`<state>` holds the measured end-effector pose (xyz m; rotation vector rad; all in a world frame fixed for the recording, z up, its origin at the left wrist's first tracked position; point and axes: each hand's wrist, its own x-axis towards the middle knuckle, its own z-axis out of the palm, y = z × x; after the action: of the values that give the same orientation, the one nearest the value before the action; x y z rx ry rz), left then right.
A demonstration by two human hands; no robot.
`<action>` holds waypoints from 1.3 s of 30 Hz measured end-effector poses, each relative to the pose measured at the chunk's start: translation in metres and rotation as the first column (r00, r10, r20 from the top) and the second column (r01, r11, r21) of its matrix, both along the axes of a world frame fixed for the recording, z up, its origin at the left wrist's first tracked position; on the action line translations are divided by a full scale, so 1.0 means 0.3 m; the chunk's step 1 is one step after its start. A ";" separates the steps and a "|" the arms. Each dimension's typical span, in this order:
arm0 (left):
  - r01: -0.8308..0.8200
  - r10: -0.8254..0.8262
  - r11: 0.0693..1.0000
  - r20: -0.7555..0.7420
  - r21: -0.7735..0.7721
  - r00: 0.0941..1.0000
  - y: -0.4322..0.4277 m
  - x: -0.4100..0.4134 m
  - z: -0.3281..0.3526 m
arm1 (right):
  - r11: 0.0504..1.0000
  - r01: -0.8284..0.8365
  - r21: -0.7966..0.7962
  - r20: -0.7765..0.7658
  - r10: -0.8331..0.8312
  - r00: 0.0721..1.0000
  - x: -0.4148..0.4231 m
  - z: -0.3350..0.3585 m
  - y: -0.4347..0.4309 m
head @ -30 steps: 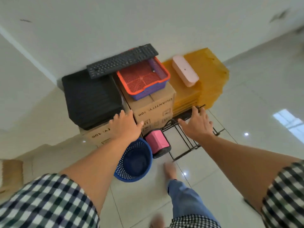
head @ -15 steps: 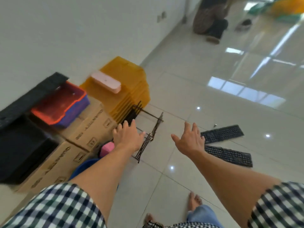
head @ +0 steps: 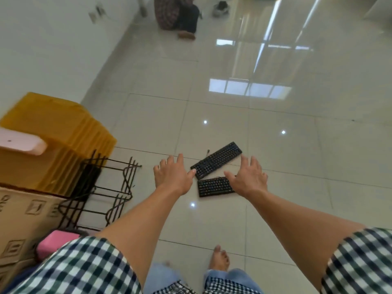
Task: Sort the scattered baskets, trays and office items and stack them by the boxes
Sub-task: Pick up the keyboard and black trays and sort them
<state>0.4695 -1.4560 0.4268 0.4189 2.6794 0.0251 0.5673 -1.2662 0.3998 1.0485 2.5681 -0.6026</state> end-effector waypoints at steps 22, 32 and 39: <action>0.085 -0.060 0.991 0.217 -0.106 0.974 0.618 -0.220 -1.139 | 0.964 0.254 -0.081 0.151 -0.240 0.959 -0.044 -1.075 0.782; -0.422 0.452 0.892 0.375 -0.162 0.810 0.632 -0.228 -2.011 | 0.914 0.340 -0.222 0.316 -0.262 0.912 -0.113 -1.972 0.983; -0.746 0.686 0.653 0.518 -0.129 0.511 0.572 -0.237 -2.290 | 0.862 0.453 -0.226 0.319 -0.374 0.871 -0.223 -2.294 0.983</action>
<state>0.3984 -1.2843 -0.2600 -0.6422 2.0931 0.4734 0.5005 -0.9712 -0.2883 1.4753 1.9499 -0.8541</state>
